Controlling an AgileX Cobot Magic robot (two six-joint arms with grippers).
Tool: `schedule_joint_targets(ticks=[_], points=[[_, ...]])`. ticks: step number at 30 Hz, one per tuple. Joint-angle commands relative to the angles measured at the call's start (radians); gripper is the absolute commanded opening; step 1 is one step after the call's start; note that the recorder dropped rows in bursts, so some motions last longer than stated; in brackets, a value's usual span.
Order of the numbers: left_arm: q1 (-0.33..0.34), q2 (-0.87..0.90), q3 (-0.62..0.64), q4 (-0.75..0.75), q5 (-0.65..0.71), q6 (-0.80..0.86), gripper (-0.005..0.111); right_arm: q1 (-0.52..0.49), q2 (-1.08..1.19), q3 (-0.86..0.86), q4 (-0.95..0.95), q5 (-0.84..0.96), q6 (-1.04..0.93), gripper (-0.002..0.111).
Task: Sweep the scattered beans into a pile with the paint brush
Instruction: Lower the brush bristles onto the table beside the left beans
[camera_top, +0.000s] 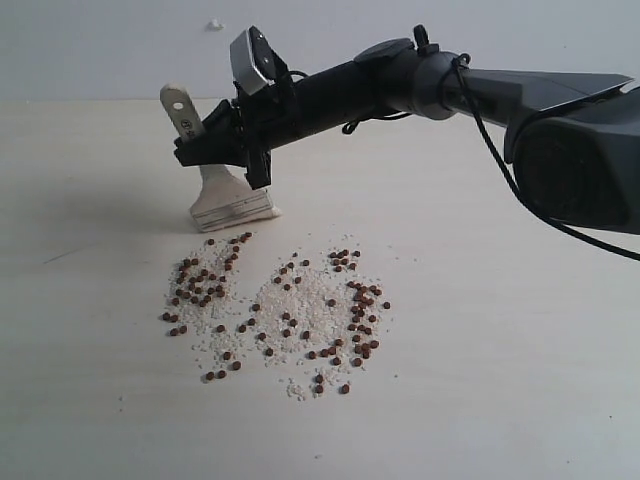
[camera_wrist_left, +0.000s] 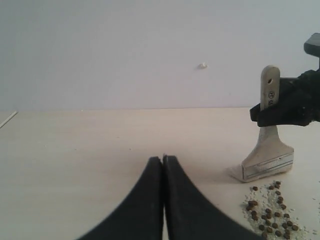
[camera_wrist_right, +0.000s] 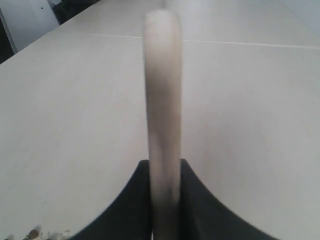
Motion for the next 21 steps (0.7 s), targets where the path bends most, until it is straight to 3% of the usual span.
schedule_joint_targets(ticks=[1,11,21], points=[[0.001,-0.005,0.0,-0.009,-0.002,-0.007,0.0,0.0,0.006,-0.002,-0.094,-0.002,0.151,0.0],[0.001,-0.005,0.0,-0.009,-0.002,-0.007,0.0,0.0,0.004,-0.002,-0.169,-0.002,0.455,0.0],[0.001,-0.005,0.0,-0.009,-0.002,-0.007,0.0,0.0,-0.074,-0.002,-0.179,-0.002,0.514,0.0]])
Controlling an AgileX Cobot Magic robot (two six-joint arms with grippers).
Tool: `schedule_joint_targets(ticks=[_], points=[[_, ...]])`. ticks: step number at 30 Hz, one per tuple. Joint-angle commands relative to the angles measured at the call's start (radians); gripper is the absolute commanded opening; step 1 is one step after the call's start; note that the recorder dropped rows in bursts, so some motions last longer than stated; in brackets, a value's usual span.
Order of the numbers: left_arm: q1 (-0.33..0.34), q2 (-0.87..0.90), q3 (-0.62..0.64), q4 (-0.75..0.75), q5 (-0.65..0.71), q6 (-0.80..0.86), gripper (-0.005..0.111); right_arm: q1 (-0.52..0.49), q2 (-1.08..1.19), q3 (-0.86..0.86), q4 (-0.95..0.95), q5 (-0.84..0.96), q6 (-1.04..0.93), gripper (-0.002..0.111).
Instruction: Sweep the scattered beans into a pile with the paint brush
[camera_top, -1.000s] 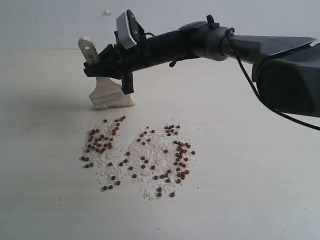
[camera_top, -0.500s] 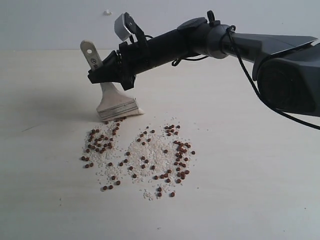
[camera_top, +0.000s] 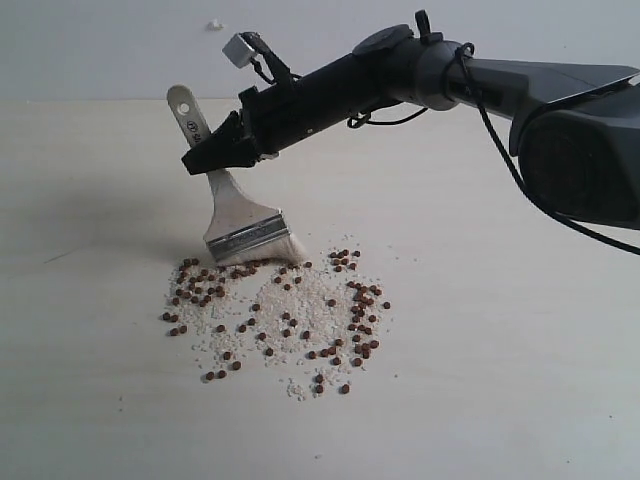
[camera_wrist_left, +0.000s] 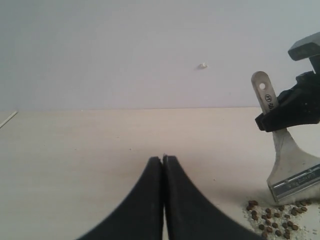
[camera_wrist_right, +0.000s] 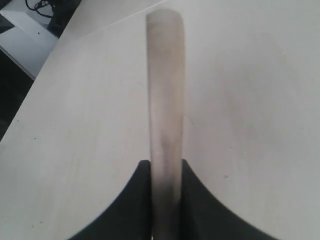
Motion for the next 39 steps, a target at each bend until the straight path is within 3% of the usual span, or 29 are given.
schedule_joint_targets(ticks=[1,12,19,22,29,34,39], points=[[0.001,-0.005,0.0,-0.009,-0.002,-0.007,0.0,0.0,-0.053,0.001,-0.055,-0.002,0.0,0.0],[0.001,-0.005,0.0,-0.009,-0.002,-0.007,0.0,0.004,-0.203,0.001,-0.081,-0.002,-0.023,0.0],[0.001,-0.005,0.0,-0.009,-0.002,-0.007,0.0,0.068,-0.3,0.004,-0.093,-0.002,0.101,0.0],[0.001,-0.005,0.0,-0.009,-0.002,-0.007,0.0,0.118,-0.333,0.004,-0.14,-0.002,0.205,0.0],[0.001,-0.005,0.0,-0.009,-0.002,-0.007,0.0,0.268,-0.406,0.028,-0.449,-0.014,0.554,0.0],[0.001,-0.005,0.0,-0.009,-0.002,-0.007,0.0,0.361,-0.512,0.194,-0.726,-0.407,0.915,0.0],[0.001,-0.005,0.0,-0.009,-0.002,-0.007,0.0,0.498,-0.631,0.501,-0.958,-1.072,1.363,0.0]])
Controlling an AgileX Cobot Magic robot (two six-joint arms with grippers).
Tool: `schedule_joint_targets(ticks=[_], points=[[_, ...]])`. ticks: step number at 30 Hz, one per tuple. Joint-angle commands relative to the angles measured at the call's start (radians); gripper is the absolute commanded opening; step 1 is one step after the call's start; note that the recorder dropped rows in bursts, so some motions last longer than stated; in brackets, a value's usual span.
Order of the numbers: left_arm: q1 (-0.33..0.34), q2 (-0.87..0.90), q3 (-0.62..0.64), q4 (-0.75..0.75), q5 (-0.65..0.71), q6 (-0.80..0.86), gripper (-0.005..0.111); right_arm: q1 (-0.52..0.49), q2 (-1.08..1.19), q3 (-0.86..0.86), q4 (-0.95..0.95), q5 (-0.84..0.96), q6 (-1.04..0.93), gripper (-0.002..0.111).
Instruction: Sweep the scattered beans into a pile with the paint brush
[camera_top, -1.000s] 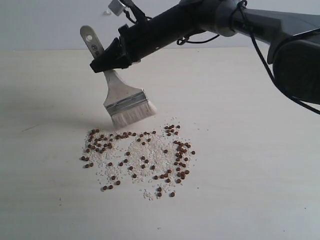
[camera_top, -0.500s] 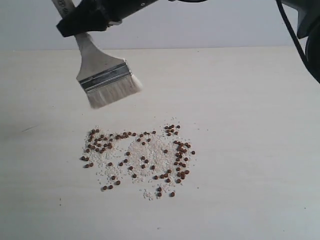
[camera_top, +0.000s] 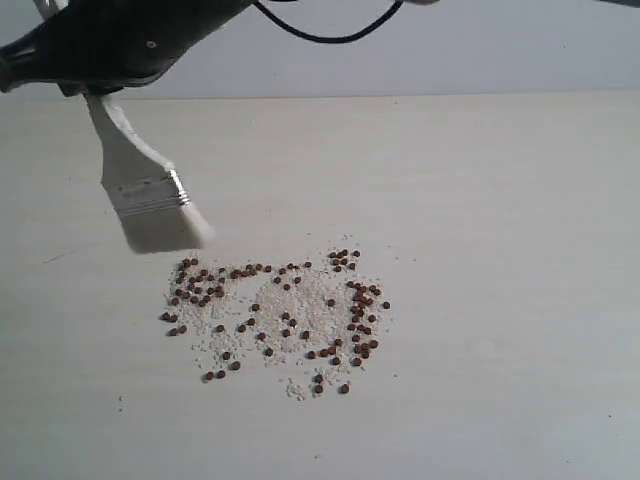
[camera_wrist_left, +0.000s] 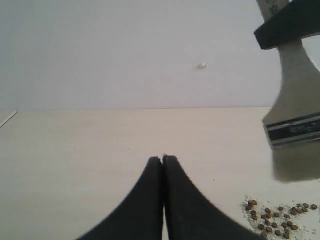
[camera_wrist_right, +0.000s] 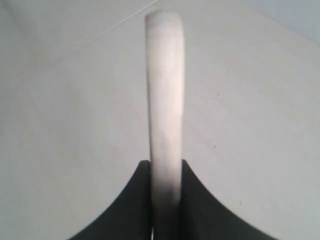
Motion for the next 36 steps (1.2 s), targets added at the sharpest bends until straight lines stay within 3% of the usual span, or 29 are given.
schedule_joint_targets(ticks=[1,4,8,11,16,22,36], points=[[0.001,-0.005,0.0,-0.009,-0.002,-0.007,0.0,0.096,-0.058,0.212,-0.106,-0.527,0.323,0.0],[0.001,-0.005,0.0,-0.009,-0.002,-0.007,0.0,0.136,-0.04,0.351,0.033,-0.867,0.327,0.0],[0.001,-0.005,0.0,-0.009,-0.002,-0.007,0.0,0.152,-0.024,0.428,0.609,-1.068,-0.09,0.0],[0.001,-0.005,0.0,-0.009,-0.002,-0.007,0.0,0.194,-0.013,0.437,0.914,-1.309,-0.341,0.0],[0.001,-0.005,0.0,-0.009,-0.002,-0.007,0.0,0.254,0.024,0.422,0.919,-1.514,-0.325,0.0],[0.001,-0.005,0.0,-0.009,-0.002,-0.007,0.0,0.258,0.129,0.367,0.896,-1.509,-0.145,0.0],[0.001,-0.005,0.0,-0.009,-0.002,-0.007,0.0,0.299,0.299,0.235,0.884,-1.497,-0.149,0.0]])
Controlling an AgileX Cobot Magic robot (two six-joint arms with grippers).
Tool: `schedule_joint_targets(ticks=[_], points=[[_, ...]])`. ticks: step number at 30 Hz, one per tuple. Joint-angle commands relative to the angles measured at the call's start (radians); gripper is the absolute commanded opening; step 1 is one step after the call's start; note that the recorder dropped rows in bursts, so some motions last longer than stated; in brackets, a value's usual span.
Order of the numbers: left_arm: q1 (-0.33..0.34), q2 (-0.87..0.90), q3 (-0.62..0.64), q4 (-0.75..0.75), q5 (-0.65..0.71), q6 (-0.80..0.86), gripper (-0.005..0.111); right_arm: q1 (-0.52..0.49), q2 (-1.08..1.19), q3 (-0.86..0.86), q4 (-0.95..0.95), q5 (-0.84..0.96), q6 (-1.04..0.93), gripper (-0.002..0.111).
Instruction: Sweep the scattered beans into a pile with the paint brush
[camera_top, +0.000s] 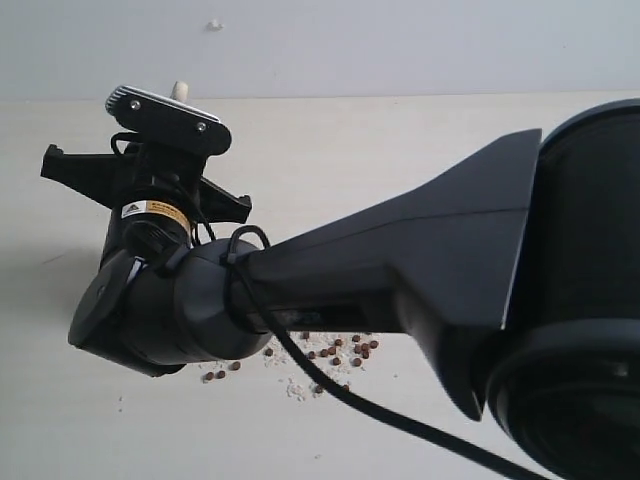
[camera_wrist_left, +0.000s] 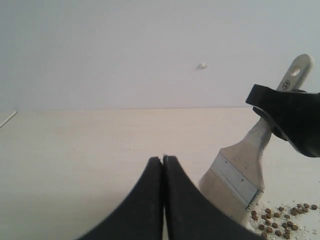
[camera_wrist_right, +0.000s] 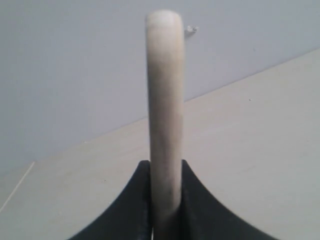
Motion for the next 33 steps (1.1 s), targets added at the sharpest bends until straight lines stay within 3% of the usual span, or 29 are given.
schedule_joint_targets(ticks=[1,33], points=[[0.001,-0.005,0.0,-0.009,-0.002,-0.007,0.0,0.001,0.014,-0.019,-0.018,-0.018,-0.009,0.0],[0.001,-0.005,0.0,-0.009,-0.002,-0.007,0.0,-0.004,0.027,-0.019,0.383,-0.254,-0.48,0.0]])
